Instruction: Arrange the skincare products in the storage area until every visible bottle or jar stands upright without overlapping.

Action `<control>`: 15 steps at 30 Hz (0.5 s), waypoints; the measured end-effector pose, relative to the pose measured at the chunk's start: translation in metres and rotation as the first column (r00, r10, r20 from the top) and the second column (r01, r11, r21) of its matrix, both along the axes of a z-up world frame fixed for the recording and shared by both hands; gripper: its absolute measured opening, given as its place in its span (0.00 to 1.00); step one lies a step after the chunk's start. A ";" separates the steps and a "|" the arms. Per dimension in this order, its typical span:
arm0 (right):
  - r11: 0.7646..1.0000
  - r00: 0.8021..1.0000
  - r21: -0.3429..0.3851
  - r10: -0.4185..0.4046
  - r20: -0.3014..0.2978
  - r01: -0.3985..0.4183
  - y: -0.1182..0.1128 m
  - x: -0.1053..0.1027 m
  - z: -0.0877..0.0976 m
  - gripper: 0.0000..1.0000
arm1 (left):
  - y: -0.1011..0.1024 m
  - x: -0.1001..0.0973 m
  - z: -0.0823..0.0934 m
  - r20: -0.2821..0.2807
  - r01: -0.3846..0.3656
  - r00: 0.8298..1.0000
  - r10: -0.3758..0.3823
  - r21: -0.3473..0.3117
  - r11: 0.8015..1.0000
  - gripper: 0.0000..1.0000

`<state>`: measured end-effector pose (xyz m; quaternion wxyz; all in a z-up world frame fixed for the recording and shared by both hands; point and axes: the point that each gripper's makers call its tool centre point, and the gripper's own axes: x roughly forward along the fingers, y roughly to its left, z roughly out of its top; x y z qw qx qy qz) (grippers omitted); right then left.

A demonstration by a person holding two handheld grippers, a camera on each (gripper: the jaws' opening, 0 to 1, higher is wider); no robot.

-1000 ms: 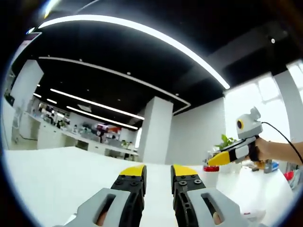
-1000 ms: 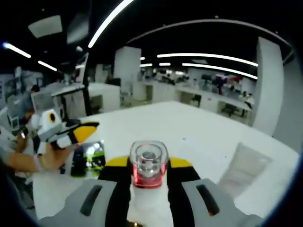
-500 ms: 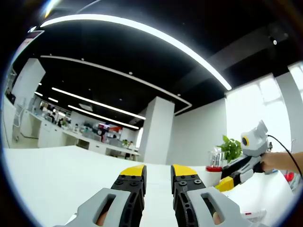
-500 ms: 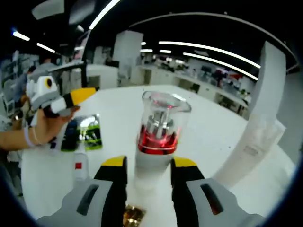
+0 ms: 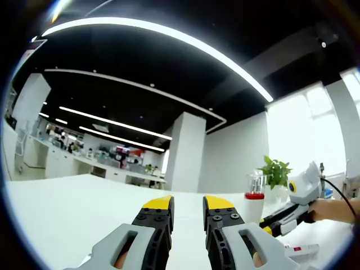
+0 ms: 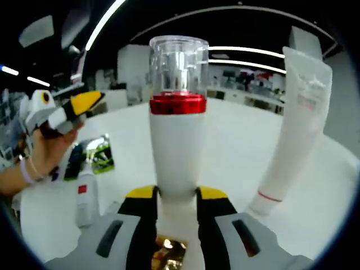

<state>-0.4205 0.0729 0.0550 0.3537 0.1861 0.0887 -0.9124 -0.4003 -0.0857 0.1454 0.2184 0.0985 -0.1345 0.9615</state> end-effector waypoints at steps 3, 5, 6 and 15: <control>0.998 1.000 -0.055 -0.002 0.016 0.002 0.002 0.002 -0.004 0.25 | 0.002 0.000 -0.001 0.002 0.006 1.000 -0.006 -0.006 1.000 0.21; 0.998 1.000 -0.070 -0.003 0.022 0.005 0.003 0.001 -0.005 0.26 | 0.002 -0.001 -0.001 0.003 0.005 1.000 -0.005 -0.010 1.000 0.21; 0.997 1.000 -0.079 -0.003 0.026 0.005 0.003 0.001 -0.005 0.26 | 0.002 -0.001 -0.002 0.004 0.006 1.000 -0.006 -0.012 1.000 0.21; 0.996 0.999 -0.089 -0.030 0.029 0.033 0.012 0.000 -0.004 0.25 | 0.003 0.001 -0.004 0.010 0.009 1.000 -0.009 -0.022 1.000 0.21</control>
